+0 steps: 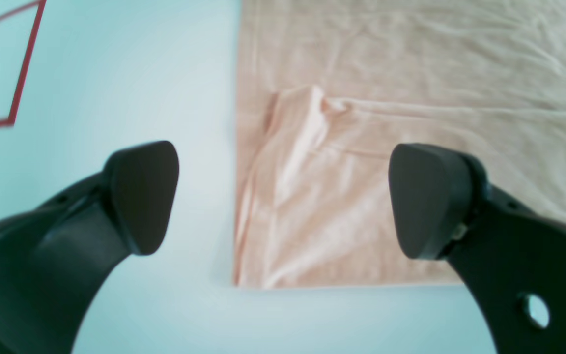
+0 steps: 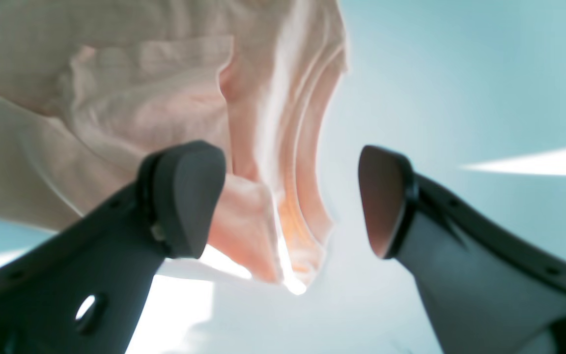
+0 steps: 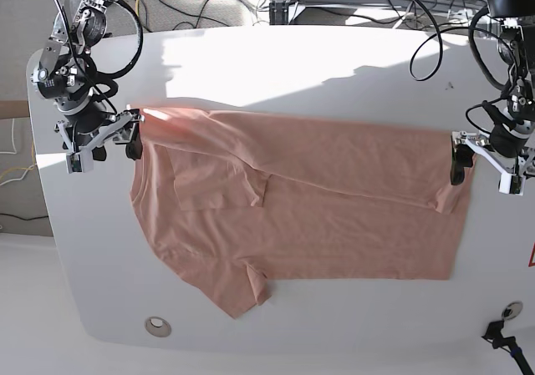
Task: Fold the T-shirt properly
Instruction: 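Reposition both grippers onto the folded edge of the shirt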
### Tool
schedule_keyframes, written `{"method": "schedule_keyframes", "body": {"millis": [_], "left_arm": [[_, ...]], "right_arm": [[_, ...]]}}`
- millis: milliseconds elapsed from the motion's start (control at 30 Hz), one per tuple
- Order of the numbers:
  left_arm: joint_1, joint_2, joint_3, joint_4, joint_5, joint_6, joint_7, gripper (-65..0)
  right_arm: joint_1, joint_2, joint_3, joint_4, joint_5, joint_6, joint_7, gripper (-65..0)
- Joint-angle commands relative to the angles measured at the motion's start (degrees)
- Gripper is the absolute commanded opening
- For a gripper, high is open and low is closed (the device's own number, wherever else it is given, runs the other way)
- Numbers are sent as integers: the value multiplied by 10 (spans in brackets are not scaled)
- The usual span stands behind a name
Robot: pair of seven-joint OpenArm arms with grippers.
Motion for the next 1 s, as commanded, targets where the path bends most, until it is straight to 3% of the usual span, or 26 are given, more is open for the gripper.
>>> {"method": "schedule_keyframes", "body": {"millis": [0,67,200,333,533,733,800,900,967], "left_arm": [[5,-10,-19,16,-5,-33,-16,0],[26,-5,-42,25,-5,-55,-16,0],[51,9,-72,34,-4,-68,-15,0],[63,10,-75,32,-4,-70,-15,0],[63,10,-75,31,-4,-71,-13,0],[61,10,-76,-15,-7,-71,-13,0],[60,10,-75,-37,-7,-71,-15,0],[34,10,-75,-71,-6,-72,-15,0],[22,10,-73,-94,-5,-72,-15,0]], "right_arm": [[-5,4,6,9,-28,23,17,-216],[-22,2,4,6,-61,30,37,-215],[-45,-15,4,-15,-84,42,73,-215],[-46,-18,6,-56,-85,61,78,-215],[-44,-18,3,-130,-85,66,137,-215],[-43,-18,3,-173,-85,99,159,-230],[-45,-19,3,-173,-85,102,159,-313],[-45,-19,3,-174,-85,102,159,-526],[-45,-19,3,-174,-85,102,159,-632]]}}
